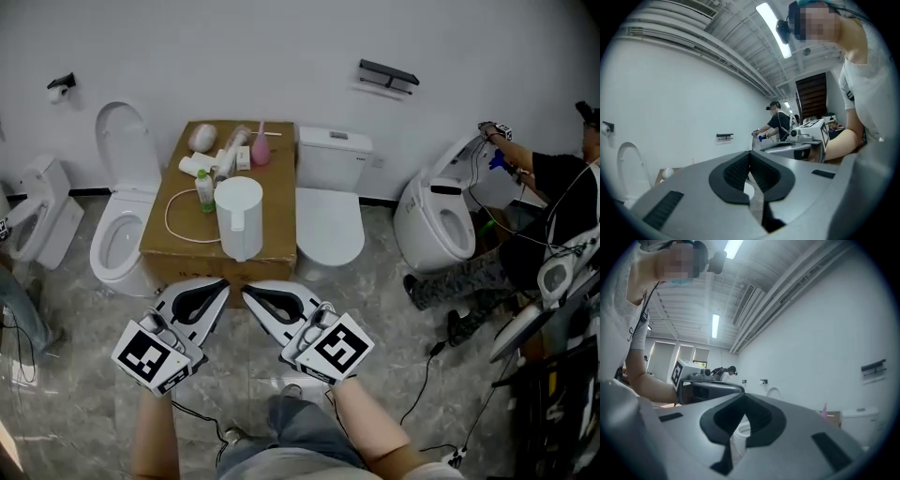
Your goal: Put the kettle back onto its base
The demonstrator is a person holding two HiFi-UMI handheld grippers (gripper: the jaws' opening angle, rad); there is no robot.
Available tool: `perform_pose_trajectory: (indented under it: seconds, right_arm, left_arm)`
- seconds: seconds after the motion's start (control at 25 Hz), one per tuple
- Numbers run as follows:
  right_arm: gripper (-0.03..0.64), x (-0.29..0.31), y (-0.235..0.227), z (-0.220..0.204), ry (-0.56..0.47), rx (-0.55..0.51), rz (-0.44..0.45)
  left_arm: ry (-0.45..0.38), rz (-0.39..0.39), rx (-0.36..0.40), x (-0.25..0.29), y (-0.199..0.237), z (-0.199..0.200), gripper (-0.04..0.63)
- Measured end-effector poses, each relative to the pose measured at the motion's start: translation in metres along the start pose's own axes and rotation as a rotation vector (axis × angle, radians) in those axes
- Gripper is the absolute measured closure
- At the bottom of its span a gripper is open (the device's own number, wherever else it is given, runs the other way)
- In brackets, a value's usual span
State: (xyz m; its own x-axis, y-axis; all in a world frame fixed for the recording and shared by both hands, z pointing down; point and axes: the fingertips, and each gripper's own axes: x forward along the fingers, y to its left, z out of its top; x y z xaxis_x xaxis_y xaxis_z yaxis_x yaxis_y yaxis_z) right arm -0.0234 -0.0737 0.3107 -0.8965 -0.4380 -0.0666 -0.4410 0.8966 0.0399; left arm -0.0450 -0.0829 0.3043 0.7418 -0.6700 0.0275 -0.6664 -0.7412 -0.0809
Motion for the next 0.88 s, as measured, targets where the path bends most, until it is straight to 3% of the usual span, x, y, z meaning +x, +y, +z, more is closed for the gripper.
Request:
perform_pose_trajectory:
  seconds: [0.36, 0.88]
  right_arm:
    - [0.609, -0.009, 0.032, 0.011, -0.004, -0.027, -0.062]
    - [0.609, -0.025, 0.067, 0.024, 0.001, -0.069, -0.096]
  left_arm:
    - [-0.006, -0.071, 0.01, -0.023, -0.022, 0.001, 0.586]
    - [-0.032, -0.099, 0.016, -0.048, -0.051, 0.011, 0.586]
